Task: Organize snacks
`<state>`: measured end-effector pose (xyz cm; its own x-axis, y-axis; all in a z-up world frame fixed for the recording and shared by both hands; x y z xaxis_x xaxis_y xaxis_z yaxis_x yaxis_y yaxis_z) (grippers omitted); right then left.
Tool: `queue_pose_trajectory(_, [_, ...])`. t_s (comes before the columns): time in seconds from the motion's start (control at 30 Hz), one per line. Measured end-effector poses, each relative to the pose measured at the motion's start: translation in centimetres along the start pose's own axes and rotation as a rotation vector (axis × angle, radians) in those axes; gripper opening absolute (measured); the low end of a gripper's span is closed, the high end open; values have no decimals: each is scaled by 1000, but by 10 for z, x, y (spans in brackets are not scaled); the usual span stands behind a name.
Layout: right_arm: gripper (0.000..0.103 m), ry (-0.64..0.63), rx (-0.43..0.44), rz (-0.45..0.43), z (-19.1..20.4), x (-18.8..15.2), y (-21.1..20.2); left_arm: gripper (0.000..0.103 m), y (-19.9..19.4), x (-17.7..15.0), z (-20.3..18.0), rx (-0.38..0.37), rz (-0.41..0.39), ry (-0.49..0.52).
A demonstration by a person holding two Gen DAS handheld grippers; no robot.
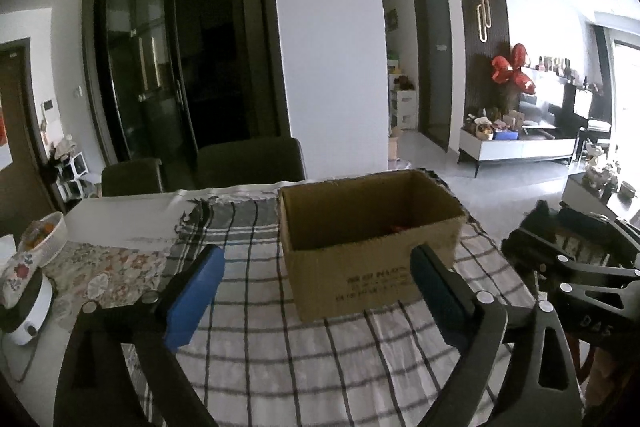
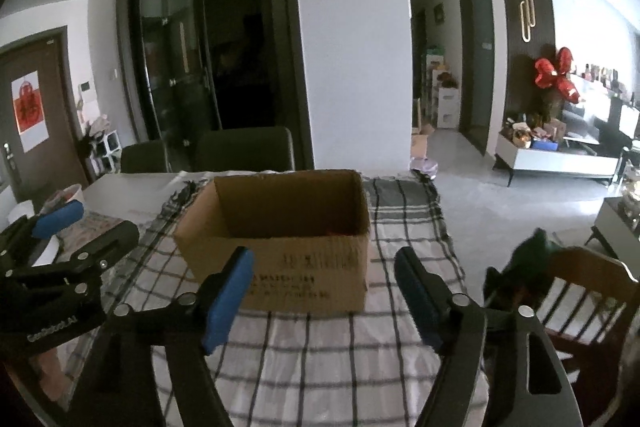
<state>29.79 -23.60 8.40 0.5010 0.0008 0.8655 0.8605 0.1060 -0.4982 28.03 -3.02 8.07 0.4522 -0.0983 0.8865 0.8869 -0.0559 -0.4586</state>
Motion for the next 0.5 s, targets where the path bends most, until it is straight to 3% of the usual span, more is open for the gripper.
queue_pose_trajectory(0.5, [88, -18, -40, -48, 17, -54, -96, 103, -79, -49, -1, 9, -12, 9])
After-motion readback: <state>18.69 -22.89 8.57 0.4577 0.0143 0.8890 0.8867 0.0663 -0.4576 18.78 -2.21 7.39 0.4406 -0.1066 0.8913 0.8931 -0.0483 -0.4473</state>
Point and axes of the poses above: each gripper's, at about its wrist camera, not at the fingertips, and y roughly the way its jaws point, z to its left, x to its top, the point moved 6 cm from there along y, roughly the way its jaws point, and after that the axes turned 1 degree about -y, right-handed, at the moved point
